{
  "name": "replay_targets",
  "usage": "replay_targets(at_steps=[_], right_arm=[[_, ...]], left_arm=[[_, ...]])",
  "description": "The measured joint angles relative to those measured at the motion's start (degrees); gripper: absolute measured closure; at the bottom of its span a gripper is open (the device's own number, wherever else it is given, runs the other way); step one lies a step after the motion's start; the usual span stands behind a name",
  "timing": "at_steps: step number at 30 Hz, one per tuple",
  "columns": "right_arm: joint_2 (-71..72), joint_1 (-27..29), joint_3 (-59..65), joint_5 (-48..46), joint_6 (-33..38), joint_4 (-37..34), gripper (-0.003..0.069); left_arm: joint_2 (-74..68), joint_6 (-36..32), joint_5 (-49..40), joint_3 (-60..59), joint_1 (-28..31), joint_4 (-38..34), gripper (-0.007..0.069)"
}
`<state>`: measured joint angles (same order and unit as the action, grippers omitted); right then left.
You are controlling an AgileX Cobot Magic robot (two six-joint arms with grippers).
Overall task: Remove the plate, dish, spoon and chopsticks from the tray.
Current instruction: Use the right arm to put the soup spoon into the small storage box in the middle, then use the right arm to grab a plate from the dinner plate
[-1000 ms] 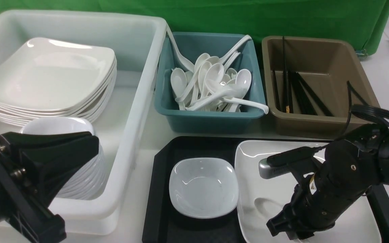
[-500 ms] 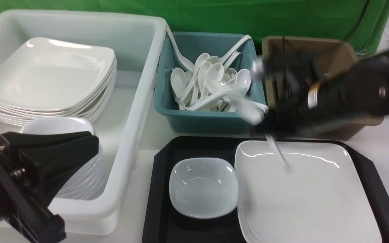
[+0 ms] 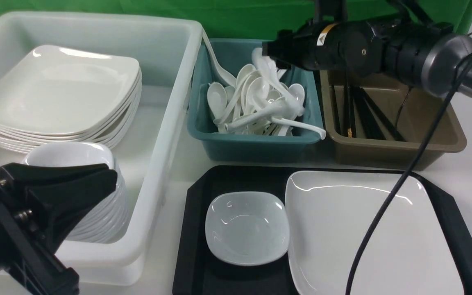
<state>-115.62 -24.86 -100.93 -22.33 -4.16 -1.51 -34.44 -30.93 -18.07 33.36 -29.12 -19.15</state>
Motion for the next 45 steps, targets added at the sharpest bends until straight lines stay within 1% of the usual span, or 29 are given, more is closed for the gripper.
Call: replay_targets(at_steps=[2,4,6,9,12,15,19,21,23,25,28,30,31,35,36,39,40,43,45], right_arm=[[4.0,-0.4,-0.1,-10.9,4.2,0.1,0.0370],[7.2,-1.2,0.0,-20.7,6.9,0.3,0.0465],[10.2,-2.6,1.4,-27.2,8.0,0.9,0.0503],[14.6,-5.6,6.0,-33.7,7.6,2.8,0.0515],[19.8,-10.1,14.2,-36.9,4.2,6.3,0.0494],[23.8,-15.1,23.4,-37.5,-1.1,9.6,0.0463],[27.9,-21.6,33.4,-35.6,-7.3,11.7,0.0384],[28.7,-24.1,37.6,-33.0,-9.6,11.9,0.0341],[28.7,-26.7,41.2,-28.7,-11.6,11.9,0.0274],[28.2,-28.2,43.8,-24.2,-13.1,11.9,0.0221],[26.9,-28.9,46.2,-18.1,-14.7,12.0,0.0158],[25.9,-28.9,46.7,-16.1,-15.1,12.0,0.0139],[24.2,-28.9,47.1,-13.5,-15.7,12.4,0.0121],[19.5,-27.9,47.1,-8.3,-16.1,14.8,0.0111],[19.3,-27.9,47.1,-8.1,-16.1,15.0,0.0111],[16.5,-27.1,47.1,-7.3,-16.3,18.6,0.0111],[16.4,-27.1,47.1,-7.3,-16.3,18.6,0.0111],[15.5,-26.8,47.1,-7.1,-16.3,19.3,0.0136],[15.4,-26.8,47.1,-7.0,-16.3,19.3,0.0195]], left_arm=[[0.0,0.0,0.0,0.0,0.0,0.1,0.0607],[0.0,0.0,0.0,0.0,0.0,0.1,0.0607],[0.0,0.0,0.0,0.0,0.0,0.1,0.0607],[0.0,0.0,-0.3,0.0,0.0,0.1,0.0607],[0.0,0.0,-1.0,0.0,0.0,0.1,0.0607],[0.0,0.0,-1.4,0.0,0.0,0.1,0.0607],[0.0,0.0,-1.5,0.0,0.0,0.1,0.0607],[0.0,0.0,-1.5,0.0,0.0,0.1,0.0607],[0.0,0.0,-1.5,0.0,0.0,0.1,0.0607],[0.0,0.0,-1.5,0.0,0.0,0.1,0.0607],[0.0,0.0,-1.5,0.0,0.0,0.1,0.0607],[0.0,0.0,-1.5,0.0,0.0,0.1,0.0607],[0.0,0.0,-1.5,0.0,0.0,0.1,0.0607],[0.0,0.0,-1.6,0.0,0.0,0.1,0.0607],[0.0,0.0,-1.6,0.0,0.0,0.1,0.0607],[0.0,0.0,-1.6,0.0,0.0,0.1,0.0607],[0.0,0.0,-1.6,0.0,0.0,0.1,0.0607],[0.0,0.0,-1.6,0.0,0.0,0.1,0.0607],[0.0,0.0,-1.6,0.0,0.0,0.1,0.0607]])
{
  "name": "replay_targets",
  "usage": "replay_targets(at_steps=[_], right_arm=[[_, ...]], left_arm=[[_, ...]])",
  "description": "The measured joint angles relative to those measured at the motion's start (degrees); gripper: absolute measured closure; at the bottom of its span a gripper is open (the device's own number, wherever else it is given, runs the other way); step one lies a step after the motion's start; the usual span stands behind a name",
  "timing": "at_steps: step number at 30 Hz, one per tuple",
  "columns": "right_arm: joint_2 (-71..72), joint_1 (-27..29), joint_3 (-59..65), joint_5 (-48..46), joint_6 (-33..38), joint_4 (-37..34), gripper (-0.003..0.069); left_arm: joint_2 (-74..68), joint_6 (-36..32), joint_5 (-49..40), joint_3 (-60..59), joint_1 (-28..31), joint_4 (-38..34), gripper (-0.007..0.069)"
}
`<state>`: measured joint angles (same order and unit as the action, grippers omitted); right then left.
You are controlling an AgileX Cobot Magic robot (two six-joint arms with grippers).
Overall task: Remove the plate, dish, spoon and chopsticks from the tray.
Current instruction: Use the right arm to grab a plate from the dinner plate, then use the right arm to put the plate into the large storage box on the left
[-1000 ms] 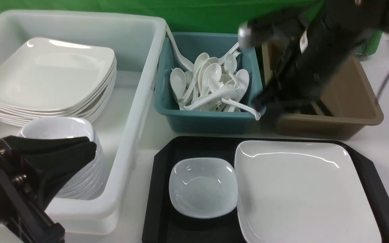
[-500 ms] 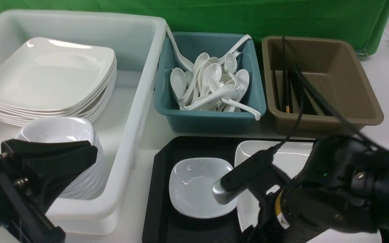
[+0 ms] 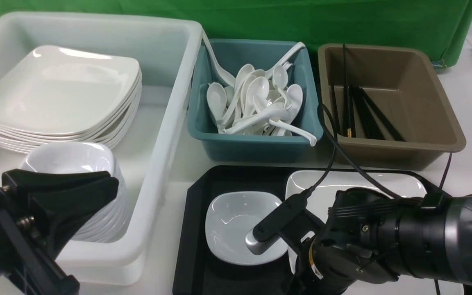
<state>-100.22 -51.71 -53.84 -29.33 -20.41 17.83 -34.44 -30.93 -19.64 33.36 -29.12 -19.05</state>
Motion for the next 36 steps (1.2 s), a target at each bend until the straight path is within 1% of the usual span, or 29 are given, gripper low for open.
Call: replay_targets(at_steps=[1,2,4,5,6,8,12,14,18,19,20,25,29,36], right_arm=[[0.0,0.0,0.0,0.1,0.0,0.0,0.0221],[0.0,0.0,0.0,0.1,0.1,0.3,0.0268],[0.0,0.0,-0.1,0.2,0.3,0.6,0.0326],[0.0,0.0,-0.1,0.2,0.3,0.6,0.0332],[0.1,-0.1,-0.2,0.4,0.4,1.0,0.0382],[0.1,-0.1,-0.3,0.2,0.5,1.4,0.0403],[0.8,-0.3,-0.3,-1.1,0.5,1.1,0.0412],[2.9,-1.4,-0.1,-4.7,0.5,0.6,0.0461],[9.6,-3.8,-1.1,-11.5,0.4,0.6,0.0517],[10.0,-3.8,-1.3,-12.0,0.4,0.6,0.0520],[13.1,-4.8,-3.2,-16.8,0.4,0.5,0.0550],[19.5,-6.6,-10.1,-28.0,0.2,0.3,0.0589],[21.3,-8.8,-16.8,-35.2,0.1,0.8,0.0589],[21.3,-14.5,-28.4,-35.5,1.9,1.5,0.0589]], left_arm=[[0.0,0.0,0.0,0.0,0.0,0.0,0.0607],[0.0,0.0,0.0,0.0,0.0,0.0,0.0607],[0.0,0.0,0.0,0.0,0.0,0.0,0.0607],[0.0,0.0,0.0,0.0,0.0,0.0,0.0607],[0.0,0.0,0.0,0.0,0.0,0.0,0.0607],[0.0,0.0,0.0,0.0,0.0,0.0,0.0607],[0.0,0.0,0.0,0.0,0.0,0.0,0.0607],[0.0,0.0,0.0,0.0,0.0,0.0,0.0607],[0.0,0.0,0.0,0.0,0.0,0.0,0.0607],[0.0,0.0,0.0,0.0,0.0,0.0,0.0607],[0.0,0.0,0.0,0.0,0.0,0.0,0.0607],[0.0,0.0,0.0,0.0,0.0,0.0,0.0607],[0.0,0.0,0.0,0.0,0.0,0.0,0.0607],[0.1,0.0,-0.4,0.0,0.0,0.0,0.0607]])
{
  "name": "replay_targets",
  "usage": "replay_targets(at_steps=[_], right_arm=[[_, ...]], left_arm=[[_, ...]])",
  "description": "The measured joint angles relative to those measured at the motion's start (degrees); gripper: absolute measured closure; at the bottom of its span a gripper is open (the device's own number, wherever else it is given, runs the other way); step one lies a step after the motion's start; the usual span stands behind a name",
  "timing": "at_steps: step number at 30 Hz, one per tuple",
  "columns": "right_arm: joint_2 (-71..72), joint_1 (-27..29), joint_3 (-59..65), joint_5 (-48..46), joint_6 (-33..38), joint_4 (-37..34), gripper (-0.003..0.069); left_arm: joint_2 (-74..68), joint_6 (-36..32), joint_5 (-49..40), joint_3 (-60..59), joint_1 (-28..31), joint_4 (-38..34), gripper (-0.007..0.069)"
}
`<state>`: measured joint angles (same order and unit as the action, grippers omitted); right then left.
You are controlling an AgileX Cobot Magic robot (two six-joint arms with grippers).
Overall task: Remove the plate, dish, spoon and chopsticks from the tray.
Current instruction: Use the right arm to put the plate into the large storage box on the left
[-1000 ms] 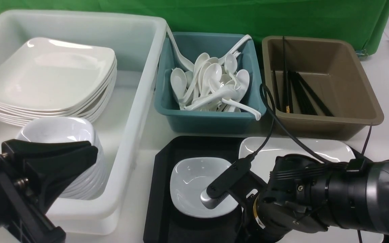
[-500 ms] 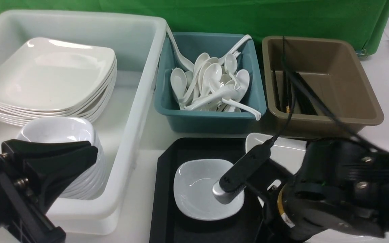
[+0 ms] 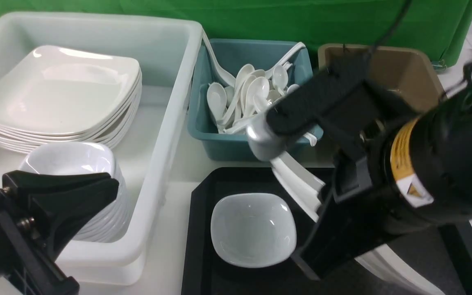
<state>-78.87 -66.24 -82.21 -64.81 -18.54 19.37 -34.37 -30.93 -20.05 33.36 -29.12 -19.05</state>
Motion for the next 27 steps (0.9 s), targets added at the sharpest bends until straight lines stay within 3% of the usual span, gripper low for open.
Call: replay_targets(at_steps=[6,13,17,19,20,23,24,27], right_arm=[[-0.6,-3.7,-9.1,-0.1,4.8,0.1,0.0589],[-7.1,-2.0,-24.0,2.4,26.4,2.6,0.0589],[-13.2,1.3,-30.2,10.8,40.0,2.4,0.0589],[-17.9,4.1,-33.5,18.3,51.6,-1.6,0.0589],[-18.2,4.6,-33.9,19.5,53.5,-2.6,0.0589],[-24.7,8.9,-36.6,27.6,73.0,-16.5,0.0589],[-25.1,9.1,-36.6,27.6,73.0,-17.4,0.0589],[-31.6,11.5,-38.8,32.5,88.5,-30.8,0.0589]], left_arm=[[1.9,3.4,-2.2,0.7,0.0,1.7,0.0607],[5.7,20.9,-16.3,8.0,0.0,16.8,0.0607],[9.2,28.6,-25.4,11.2,0.0,25.1,0.0607],[12.3,32.5,-32.4,12.4,0.0,28.1,0.0607],[12.8,33.0,-33.3,12.5,0.0,28.3,0.0607],[17.1,34.9,-40.0,13.0,0.0,28.8,0.0607],[17.4,35.0,-40.3,13.0,0.0,28.8,0.0607],[21.3,36.6,-45.1,13.1,0.0,28.9,0.0607]])
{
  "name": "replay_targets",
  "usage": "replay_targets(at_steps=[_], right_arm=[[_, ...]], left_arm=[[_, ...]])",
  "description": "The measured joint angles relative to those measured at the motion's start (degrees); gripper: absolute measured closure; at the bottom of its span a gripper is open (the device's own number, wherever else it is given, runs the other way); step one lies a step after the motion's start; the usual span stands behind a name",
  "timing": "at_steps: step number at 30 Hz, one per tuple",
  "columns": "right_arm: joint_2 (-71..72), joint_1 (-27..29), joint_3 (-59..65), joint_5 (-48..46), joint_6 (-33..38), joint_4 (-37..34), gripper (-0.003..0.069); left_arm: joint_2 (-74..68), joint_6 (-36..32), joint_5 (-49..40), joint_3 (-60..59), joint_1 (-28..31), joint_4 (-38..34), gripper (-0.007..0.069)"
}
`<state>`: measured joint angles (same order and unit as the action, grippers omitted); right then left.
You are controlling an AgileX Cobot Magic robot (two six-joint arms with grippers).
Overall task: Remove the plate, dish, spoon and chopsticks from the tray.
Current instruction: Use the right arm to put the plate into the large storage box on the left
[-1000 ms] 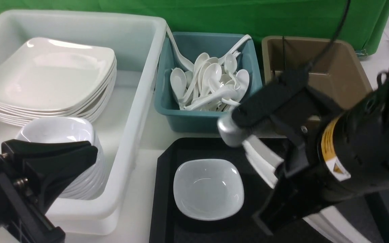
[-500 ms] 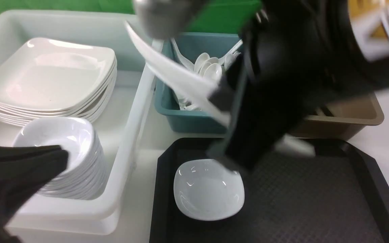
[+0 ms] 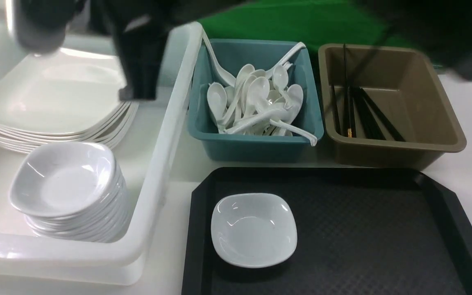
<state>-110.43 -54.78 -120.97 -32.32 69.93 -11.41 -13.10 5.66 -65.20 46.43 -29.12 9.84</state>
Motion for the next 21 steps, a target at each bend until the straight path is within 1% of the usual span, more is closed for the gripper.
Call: replay_targets(at_steps=[2,3,7,13,21], right_arm=[[-5.4,1.0,-2.7,2.7,4.2,-4.6,0.0589],[-5.9,1.1,-3.0,2.9,4.4,-4.6,0.0589],[-16.5,2.5,-11.6,3.8,6.5,-5.8,0.0589],[-27.4,3.1,-22.2,2.7,7.1,-5.9,0.0589],[-32.8,5.0,-25.0,4.1,5.7,-6.0,0.0589]], left_arm=[[2.0,0.7,-2.0,0.0,0.0,0.0,0.0607],[2.3,0.7,-2.2,0.0,0.0,0.0,0.0607],[3.9,0.8,-3.3,0.1,0.0,-0.4,0.0607],[4.0,0.9,-3.3,0.1,0.0,-0.8,0.0607],[4.0,0.5,-3.3,0.1,0.0,-1.3,0.0607]])
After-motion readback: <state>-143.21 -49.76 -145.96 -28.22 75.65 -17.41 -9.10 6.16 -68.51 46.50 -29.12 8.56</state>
